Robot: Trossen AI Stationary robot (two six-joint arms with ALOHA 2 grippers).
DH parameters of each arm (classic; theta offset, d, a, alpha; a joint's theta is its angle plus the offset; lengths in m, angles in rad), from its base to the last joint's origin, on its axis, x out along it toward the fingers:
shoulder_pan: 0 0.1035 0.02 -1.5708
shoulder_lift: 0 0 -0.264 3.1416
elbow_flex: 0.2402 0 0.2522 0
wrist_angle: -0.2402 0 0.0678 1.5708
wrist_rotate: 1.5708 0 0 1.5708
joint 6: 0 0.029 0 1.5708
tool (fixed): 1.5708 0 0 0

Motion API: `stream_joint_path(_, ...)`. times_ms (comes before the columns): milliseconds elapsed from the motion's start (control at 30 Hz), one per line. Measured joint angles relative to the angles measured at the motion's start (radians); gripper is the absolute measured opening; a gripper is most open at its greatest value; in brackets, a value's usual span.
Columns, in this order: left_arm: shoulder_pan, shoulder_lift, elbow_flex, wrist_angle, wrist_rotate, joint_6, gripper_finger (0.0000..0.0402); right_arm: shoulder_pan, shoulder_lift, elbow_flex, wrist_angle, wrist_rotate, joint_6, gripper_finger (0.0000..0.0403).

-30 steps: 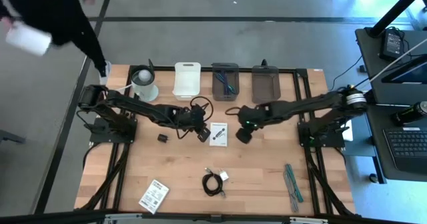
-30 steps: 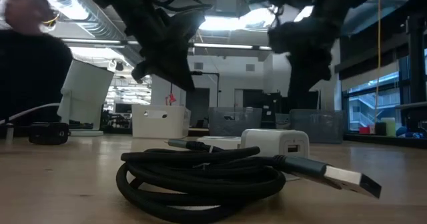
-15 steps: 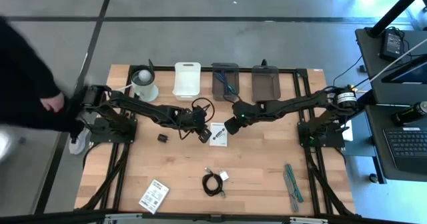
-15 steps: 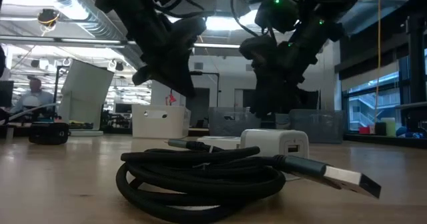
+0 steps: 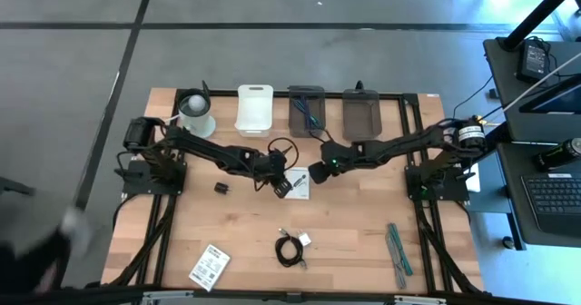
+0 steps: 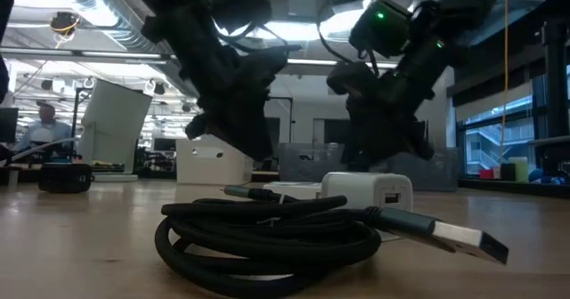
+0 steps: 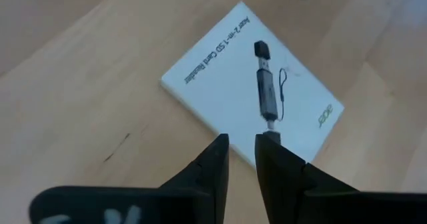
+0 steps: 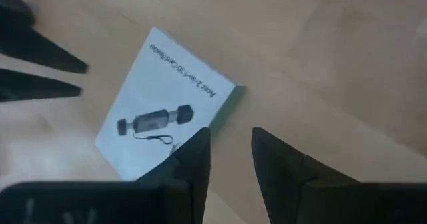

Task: Pick and place items into bin
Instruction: Put the top card reader box into the right black bin

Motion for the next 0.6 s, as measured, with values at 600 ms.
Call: stream_joint_path(600,0.001,0.081,0.0,0.047,-0.05,-0.018,0.0047,0.005,0.008,-0.08,0.226,-0.024,0.028,0.0114)
